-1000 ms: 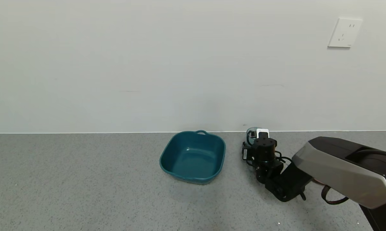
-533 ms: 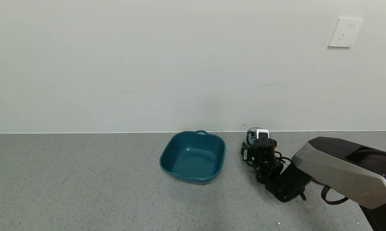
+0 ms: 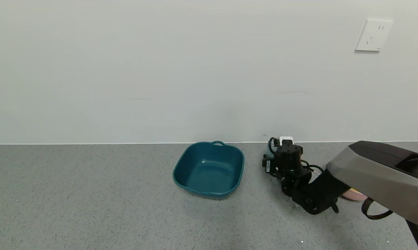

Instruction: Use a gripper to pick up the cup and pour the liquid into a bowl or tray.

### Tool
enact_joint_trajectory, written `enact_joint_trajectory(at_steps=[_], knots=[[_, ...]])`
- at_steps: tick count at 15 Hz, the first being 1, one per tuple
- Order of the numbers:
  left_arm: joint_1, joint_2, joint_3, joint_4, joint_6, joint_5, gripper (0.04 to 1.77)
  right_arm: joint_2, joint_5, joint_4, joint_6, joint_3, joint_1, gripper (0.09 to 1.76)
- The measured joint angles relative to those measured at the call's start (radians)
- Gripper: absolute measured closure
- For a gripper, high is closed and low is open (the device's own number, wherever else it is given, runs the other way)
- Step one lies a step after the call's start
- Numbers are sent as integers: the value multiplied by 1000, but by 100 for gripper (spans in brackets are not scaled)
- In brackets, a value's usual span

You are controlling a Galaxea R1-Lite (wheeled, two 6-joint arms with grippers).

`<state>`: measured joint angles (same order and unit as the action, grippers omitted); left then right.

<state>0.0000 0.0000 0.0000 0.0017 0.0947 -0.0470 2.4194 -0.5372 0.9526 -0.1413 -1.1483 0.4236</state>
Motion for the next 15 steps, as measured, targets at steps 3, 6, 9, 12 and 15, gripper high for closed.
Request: enact_joint_trajectory(at_steps=[3, 6, 9, 12, 15], knots=[[0, 0, 0, 0, 0, 0, 9, -89, 27, -83, -2, 45, 3, 19], [0, 0, 0, 0, 0, 0, 9, -216, 58, -224, -3, 89, 11, 17], [0, 0, 0, 0, 0, 0, 9, -381, 95, -412, -3, 113, 27, 16], [0, 0, 0, 0, 0, 0, 9, -571, 143, -640, -8, 122, 59, 15], [0, 0, 0, 0, 0, 0, 9, -756, 164, -843, -13, 121, 92, 15]])
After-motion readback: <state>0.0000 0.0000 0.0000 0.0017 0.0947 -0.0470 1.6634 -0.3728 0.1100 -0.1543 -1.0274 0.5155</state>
